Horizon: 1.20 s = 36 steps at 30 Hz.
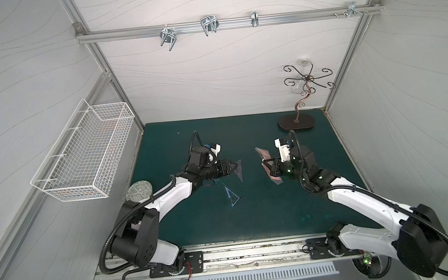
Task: Open the ruler set and take out the ruler
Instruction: Open the ruler set bag.
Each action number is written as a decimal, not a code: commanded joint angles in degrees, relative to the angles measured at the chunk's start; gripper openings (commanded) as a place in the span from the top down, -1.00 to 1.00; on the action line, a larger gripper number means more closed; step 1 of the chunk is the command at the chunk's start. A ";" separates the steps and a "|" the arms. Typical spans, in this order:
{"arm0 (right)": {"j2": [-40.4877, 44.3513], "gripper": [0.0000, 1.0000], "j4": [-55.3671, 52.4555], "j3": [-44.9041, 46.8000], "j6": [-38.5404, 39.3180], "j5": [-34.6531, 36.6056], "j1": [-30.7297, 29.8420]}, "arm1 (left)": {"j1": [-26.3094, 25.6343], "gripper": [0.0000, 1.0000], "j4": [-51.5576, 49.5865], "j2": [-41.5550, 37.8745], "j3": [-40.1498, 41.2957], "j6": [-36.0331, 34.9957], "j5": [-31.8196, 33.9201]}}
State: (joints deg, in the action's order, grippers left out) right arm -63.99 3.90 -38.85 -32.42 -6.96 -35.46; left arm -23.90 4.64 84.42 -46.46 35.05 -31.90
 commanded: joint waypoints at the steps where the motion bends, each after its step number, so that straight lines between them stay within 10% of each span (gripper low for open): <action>1: 1.44 1.00 1.47 1.87 -1.72 -1.84 0.55 | -0.18 -0.27 6.59 0.90 -1.82 1.60 -2.08; 10: -1.38 1.00 9.43 6.84 -6.75 0.11 0.71 | -4.94 -0.66 12.69 4.87 -1.82 5.80 -6.15; 36: -7.21 1.00 20.11 13.10 -20.35 4.45 -2.05 | -9.98 -0.57 14.11 24.13 -10.52 9.46 -8.29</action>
State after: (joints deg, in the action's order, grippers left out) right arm -70.46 20.75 -26.39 -49.89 -2.24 -37.30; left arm -33.26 16.99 107.33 -54.00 43.79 -38.98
